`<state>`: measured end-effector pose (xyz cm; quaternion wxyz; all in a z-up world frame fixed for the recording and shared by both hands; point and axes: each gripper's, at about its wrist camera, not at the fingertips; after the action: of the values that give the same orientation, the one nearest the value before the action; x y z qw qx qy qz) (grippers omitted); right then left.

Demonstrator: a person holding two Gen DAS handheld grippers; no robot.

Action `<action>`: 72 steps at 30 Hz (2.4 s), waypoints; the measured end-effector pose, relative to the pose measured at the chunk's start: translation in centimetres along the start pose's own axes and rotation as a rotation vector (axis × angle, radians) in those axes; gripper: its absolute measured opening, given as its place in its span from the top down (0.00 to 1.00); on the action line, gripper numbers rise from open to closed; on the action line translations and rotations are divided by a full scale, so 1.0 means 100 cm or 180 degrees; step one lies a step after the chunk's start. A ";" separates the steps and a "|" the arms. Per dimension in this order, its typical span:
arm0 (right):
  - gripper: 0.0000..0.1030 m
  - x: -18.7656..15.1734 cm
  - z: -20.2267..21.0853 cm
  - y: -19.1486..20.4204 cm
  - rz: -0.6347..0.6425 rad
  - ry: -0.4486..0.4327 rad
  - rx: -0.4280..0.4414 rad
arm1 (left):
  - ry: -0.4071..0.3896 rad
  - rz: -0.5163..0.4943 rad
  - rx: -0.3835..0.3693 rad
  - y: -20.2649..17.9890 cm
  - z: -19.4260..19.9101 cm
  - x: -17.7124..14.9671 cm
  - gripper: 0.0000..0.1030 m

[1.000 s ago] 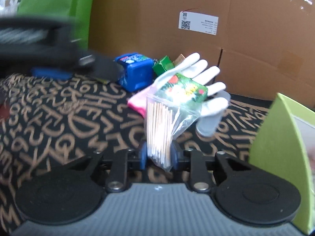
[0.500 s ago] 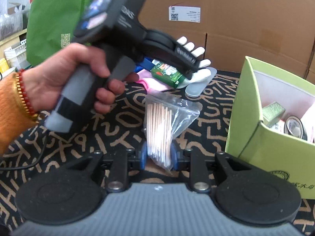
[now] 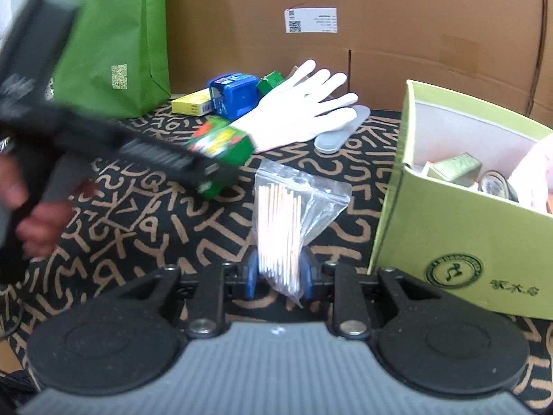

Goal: Organize objects
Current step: 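Carry the swab bag and green box into the shoebox and open both grippers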

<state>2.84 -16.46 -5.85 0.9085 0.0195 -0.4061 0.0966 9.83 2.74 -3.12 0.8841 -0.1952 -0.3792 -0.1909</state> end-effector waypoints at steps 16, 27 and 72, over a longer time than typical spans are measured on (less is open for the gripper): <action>0.59 0.002 -0.013 0.008 -0.0028 -0.0108 -0.0153 | -0.0003 0.0063 0.0246 0.006 -0.007 -0.011 0.28; 0.80 0.013 0.024 -0.002 -0.0082 -0.0379 0.0095 | -0.0152 0.0106 0.0103 0.001 0.010 -0.008 0.37; 0.00 -0.009 0.058 -0.153 -0.0451 -0.0822 -0.1932 | -0.0636 -0.0723 -0.0935 -0.147 -0.028 0.065 0.06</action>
<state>0.98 -32.28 -1.98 0.8184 -0.2117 -0.5257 -0.0954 8.51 -12.40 2.91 0.7769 -0.2960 -0.4527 -0.3222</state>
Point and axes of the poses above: each gripper's, at about its wrist camera, not at the fingertips, and z roughly against the way its jaws point, y to its left, x to its top, and after that the axes turned 9 degrees about -x, right-handed
